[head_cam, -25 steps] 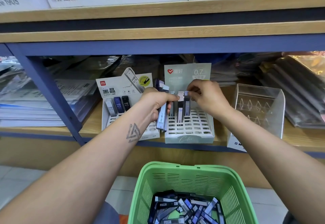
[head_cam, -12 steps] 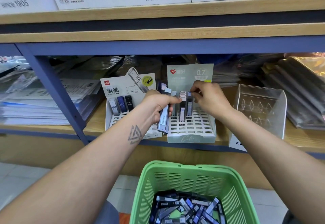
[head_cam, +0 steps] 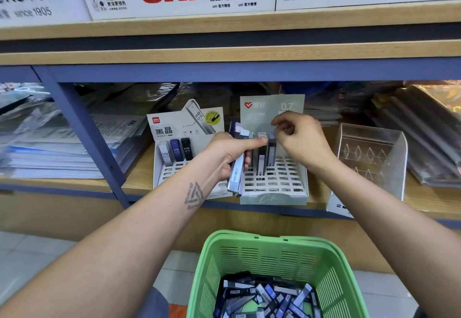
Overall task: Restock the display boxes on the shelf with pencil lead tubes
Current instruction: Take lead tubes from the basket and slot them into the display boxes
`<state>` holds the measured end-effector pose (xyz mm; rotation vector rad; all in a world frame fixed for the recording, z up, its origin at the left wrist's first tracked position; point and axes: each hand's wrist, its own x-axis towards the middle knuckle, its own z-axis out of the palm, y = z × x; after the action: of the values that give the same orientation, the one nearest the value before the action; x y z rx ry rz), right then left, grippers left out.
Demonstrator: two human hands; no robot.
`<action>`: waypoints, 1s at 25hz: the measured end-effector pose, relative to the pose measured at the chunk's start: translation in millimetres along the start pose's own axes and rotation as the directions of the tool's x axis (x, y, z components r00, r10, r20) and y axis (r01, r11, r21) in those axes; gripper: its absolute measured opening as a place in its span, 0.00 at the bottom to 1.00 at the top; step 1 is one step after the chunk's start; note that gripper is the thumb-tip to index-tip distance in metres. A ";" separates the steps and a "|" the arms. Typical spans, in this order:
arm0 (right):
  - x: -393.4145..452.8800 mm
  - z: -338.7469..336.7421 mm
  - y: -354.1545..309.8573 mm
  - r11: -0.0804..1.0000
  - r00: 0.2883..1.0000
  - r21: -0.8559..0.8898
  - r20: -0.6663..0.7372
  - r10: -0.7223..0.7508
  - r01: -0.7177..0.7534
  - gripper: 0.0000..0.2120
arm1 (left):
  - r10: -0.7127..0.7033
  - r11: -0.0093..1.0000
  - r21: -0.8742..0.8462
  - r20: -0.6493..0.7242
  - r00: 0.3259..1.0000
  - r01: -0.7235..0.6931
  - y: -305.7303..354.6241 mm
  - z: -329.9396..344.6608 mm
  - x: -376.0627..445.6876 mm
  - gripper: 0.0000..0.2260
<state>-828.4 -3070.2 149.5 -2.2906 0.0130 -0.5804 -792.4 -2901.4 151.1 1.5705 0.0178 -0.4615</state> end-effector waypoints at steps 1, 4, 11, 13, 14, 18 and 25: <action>-2.6 -0.4 -9.2 0.976 0.994 0.195 0.074 0.081 -0.094 0.09 | -0.004 1.000 -0.002 0.014 1.000 0.004 -0.4 0.2 -2.0 0.17; -9.7 -4.0 -26.0 0.812 0.930 0.471 0.289 0.227 -0.344 0.08 | 0.018 1.000 0.014 0.067 0.998 -0.019 -0.7 -1.3 -7.2 0.14; -13.4 2.6 -35.2 0.880 0.929 0.346 0.289 0.231 -0.326 0.09 | 0.043 0.993 0.110 0.085 0.995 -0.053 -2.7 8.7 -19.7 0.08; -10.3 5.0 -35.9 0.847 0.922 0.387 0.277 0.269 -0.364 0.07 | 0.037 0.994 0.096 0.096 0.995 -0.046 -2.0 7.2 -21.2 0.08; -8.7 4.4 -34.8 0.808 0.912 0.435 0.285 0.295 -0.397 0.06 | 0.034 0.996 0.083 0.103 0.994 -0.043 -0.8 5.5 -22.2 0.08; -1.9 -2.4 -29.1 0.639 0.895 0.628 0.286 0.341 -0.444 0.04 | 0.023 0.997 0.069 0.042 0.999 -0.026 7.2 -8.0 -23.5 0.19; 10.5 -10.2 -21.9 0.704 0.956 0.672 0.021 0.294 -0.231 0.06 | 0.002 1.000 -0.020 -0.189 0.982 -0.006 10.2 -49.1 -10.7 0.12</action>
<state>-826.8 -3063.4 175.0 -1.5138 0.1510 -0.4373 -785.5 -2852.1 163.1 1.5889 0.1640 -0.3065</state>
